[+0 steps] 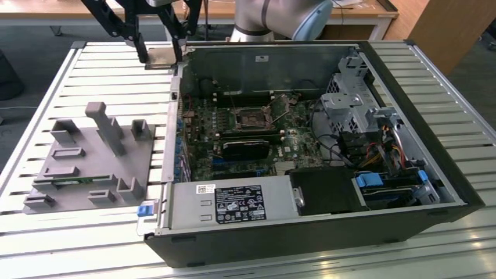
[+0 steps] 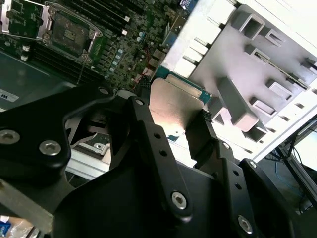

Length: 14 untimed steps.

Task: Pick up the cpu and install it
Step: 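Pick up the cpu and move it towards the insertion slot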

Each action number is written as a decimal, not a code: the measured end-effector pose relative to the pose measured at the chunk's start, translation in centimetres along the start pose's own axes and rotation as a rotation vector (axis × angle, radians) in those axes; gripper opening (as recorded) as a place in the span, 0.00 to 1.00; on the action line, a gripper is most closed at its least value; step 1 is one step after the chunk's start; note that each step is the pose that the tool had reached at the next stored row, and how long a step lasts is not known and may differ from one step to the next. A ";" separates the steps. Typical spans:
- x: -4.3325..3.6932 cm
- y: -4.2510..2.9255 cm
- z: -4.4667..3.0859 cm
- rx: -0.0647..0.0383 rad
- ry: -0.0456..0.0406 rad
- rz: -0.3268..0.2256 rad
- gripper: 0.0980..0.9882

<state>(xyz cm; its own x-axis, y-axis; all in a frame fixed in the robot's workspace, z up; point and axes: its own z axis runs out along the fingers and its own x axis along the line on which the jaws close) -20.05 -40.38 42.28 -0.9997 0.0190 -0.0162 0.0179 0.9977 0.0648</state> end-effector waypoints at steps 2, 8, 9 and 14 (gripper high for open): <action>-0.38 0.01 0.02 0.000 -0.0001 0.000 0.49; -1.49 0.05 0.06 0.000 0.0000 0.000 0.49; -1.62 0.08 0.08 0.000 -0.0001 0.000 0.49; -2.03 0.73 0.22 0.000 0.0000 0.000 0.49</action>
<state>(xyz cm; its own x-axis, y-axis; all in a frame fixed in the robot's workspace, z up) -18.01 -39.68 42.14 -0.9997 0.0190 -0.0163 0.0179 0.9977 0.0647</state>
